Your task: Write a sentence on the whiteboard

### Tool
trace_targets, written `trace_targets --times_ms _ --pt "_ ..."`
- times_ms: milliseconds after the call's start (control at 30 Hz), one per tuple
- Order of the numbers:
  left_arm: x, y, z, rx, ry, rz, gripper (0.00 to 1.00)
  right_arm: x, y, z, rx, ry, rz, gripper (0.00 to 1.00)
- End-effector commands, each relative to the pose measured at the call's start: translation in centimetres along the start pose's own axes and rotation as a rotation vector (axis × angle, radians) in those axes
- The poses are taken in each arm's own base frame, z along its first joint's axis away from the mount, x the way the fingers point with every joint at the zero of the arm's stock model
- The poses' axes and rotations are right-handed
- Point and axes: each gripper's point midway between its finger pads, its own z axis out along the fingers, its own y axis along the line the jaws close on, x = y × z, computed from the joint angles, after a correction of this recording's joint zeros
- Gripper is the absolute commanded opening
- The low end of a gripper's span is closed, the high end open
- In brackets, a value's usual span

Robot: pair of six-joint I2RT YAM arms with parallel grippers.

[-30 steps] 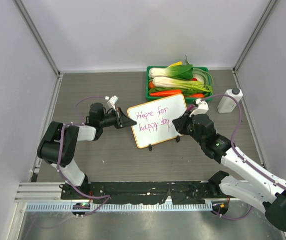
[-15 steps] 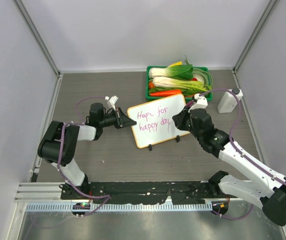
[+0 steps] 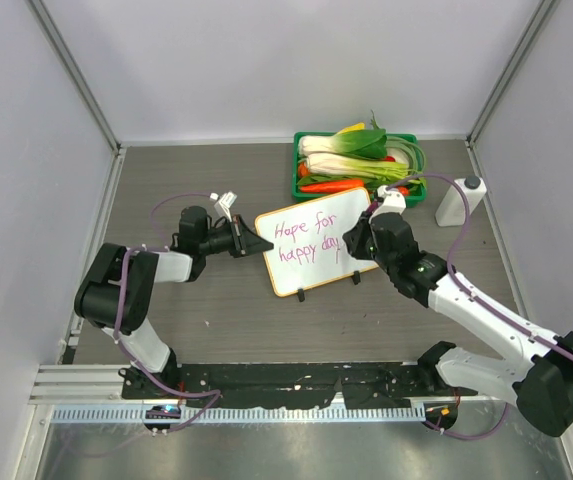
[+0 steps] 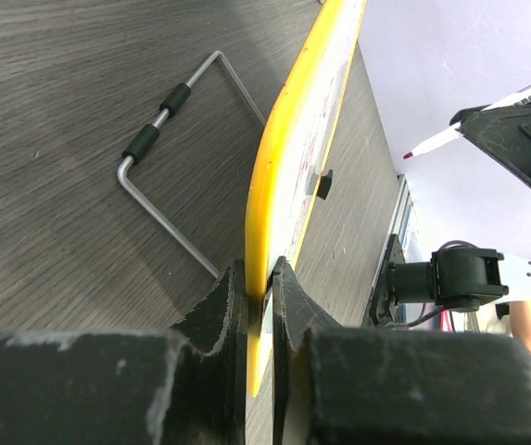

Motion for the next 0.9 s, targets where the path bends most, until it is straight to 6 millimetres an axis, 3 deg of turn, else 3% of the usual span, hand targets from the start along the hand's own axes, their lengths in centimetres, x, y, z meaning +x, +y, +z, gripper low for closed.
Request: trace_targets --times_ms 0,300,633,867 --pt "3.3 5.8 -0.8 -0.233 0.037 -0.053 0.0 -4.5 1.2 -0.8 -0.027 -0.141 -0.009 0.01" --pt "3.2 5.7 -0.8 -0.234 0.032 -0.049 0.0 -4.9 0.5 0.4 0.006 -0.166 -0.069 0.01" --pt "2.8 5.3 -1.1 -0.239 0.024 -0.032 0.0 -6.1 1.6 1.6 -0.031 -0.192 -0.097 0.01" --pt "3.1 5.6 -1.1 -0.248 0.028 -0.036 0.0 -6.3 0.7 2.6 0.028 -0.207 -0.097 0.01"
